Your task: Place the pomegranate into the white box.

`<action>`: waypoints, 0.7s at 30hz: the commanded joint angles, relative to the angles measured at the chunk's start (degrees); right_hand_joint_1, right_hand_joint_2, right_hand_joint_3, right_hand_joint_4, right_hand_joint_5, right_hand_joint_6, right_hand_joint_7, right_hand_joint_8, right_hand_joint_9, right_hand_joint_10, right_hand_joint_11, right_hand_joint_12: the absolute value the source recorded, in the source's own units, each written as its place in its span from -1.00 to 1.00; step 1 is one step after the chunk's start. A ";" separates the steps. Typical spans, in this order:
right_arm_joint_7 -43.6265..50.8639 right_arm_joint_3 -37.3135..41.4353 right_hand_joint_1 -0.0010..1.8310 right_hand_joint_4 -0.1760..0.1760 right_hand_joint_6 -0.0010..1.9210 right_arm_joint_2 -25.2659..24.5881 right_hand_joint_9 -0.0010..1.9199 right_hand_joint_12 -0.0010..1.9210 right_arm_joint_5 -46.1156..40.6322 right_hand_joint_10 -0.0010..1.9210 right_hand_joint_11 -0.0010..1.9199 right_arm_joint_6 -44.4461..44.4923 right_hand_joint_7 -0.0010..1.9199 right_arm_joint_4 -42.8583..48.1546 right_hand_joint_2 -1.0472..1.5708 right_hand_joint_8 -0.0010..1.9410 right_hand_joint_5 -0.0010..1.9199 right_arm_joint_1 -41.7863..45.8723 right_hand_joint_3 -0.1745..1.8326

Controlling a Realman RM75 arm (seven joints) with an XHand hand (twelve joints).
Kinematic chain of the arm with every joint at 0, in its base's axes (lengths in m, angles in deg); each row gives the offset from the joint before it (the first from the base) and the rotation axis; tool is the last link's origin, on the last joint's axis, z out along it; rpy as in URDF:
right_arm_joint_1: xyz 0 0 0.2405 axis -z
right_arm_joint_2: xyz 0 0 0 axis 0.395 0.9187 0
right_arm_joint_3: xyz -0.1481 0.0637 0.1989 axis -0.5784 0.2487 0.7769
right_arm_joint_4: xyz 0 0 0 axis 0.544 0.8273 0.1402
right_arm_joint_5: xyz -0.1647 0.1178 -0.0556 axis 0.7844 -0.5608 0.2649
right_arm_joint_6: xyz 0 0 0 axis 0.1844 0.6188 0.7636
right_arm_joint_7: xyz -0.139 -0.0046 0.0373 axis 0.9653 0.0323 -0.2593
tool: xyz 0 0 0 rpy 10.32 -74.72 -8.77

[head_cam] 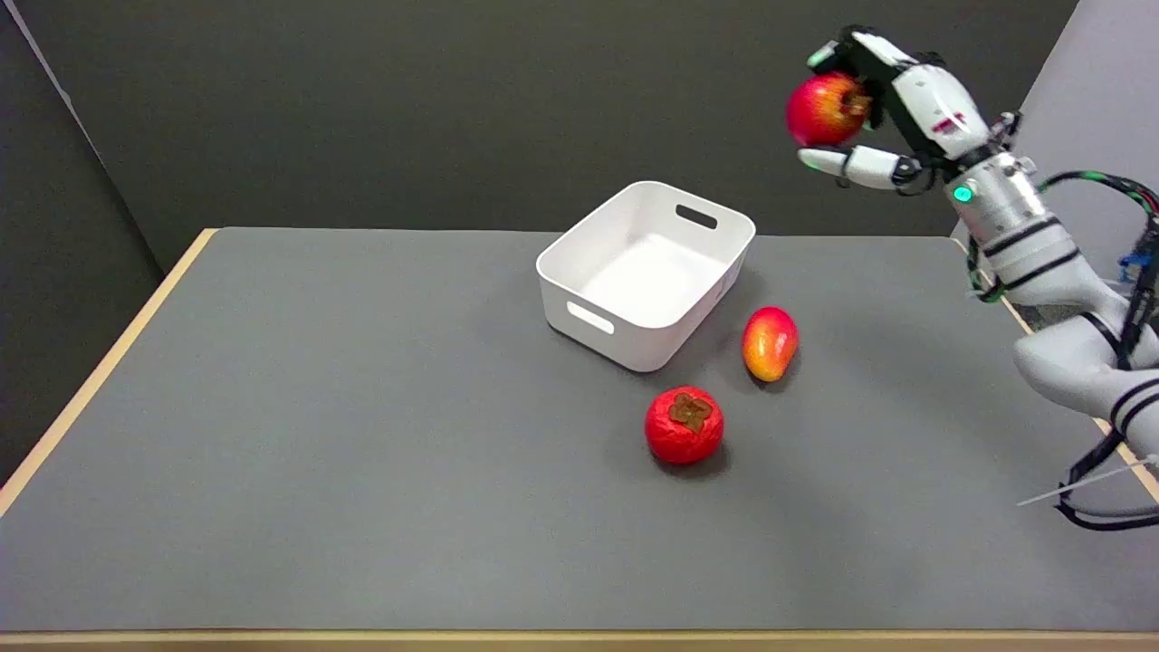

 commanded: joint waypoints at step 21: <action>-11.44 -24.70 0.45 -0.92 0.63 -21.58 -0.26 1.00 24.67 0.64 -0.14 -10.83 -0.21 -14.91 0.74 0.47 -0.48 -20.43 -0.73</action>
